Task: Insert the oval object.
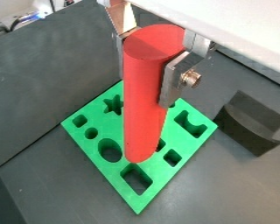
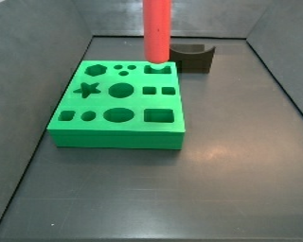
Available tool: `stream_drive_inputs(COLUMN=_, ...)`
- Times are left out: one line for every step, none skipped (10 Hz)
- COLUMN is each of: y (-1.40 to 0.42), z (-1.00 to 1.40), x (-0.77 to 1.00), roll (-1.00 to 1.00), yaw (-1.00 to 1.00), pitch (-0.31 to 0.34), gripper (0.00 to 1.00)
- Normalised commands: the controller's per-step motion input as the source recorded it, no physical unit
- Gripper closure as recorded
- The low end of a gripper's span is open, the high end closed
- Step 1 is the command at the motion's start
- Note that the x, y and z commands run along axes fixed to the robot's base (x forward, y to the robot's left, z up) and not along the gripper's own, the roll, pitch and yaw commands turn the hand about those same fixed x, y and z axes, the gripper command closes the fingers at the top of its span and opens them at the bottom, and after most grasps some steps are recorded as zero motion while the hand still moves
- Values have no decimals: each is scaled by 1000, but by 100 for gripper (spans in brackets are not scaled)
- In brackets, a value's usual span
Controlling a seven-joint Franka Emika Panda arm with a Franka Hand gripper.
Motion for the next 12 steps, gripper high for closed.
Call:
stream_drive_inputs(y=0, z=-197, x=-46, roll=37, yaw=-1000, pitch=0, gripper=100)
stream_drive_inputs(y=0, z=-271, x=-51, roll=13, yaw=-1000, pitch=0, gripper=100)
stream_drive_inputs(y=0, z=-329, x=-86, roll=6, yaw=-1000, pitch=0, gripper=100)
stream_drive_inputs(y=0, z=-374, x=-114, roll=0, yaw=-1000, pitch=-7, gripper=100)
stream_drive_inputs(y=0, z=-471, x=-189, roll=0, yaw=-929, pitch=-30, gripper=100)
stream_drive_inputs(y=-26, z=-454, x=-391, roll=-53, yaw=-743, pitch=-90, gripper=100)
stream_drive_inputs(y=-34, z=-486, x=-443, roll=-81, yaw=-694, pitch=-109, gripper=100)
stream_drive_inputs(y=-20, z=-466, x=-434, roll=-86, yaw=-700, pitch=-103, gripper=100)
stream_drive_inputs(y=-34, z=-386, x=-437, roll=-79, yaw=-691, pitch=-106, gripper=100)
stream_drive_inputs(y=-69, z=-291, x=-449, roll=-53, yaw=-666, pitch=-93, gripper=100)
stream_drive_inputs(y=-177, z=-69, x=-323, roll=-66, yaw=-671, pitch=-106, gripper=100)
stream_drive_inputs(y=-106, z=0, x=-29, roll=-73, yaw=-894, pitch=-93, gripper=100)
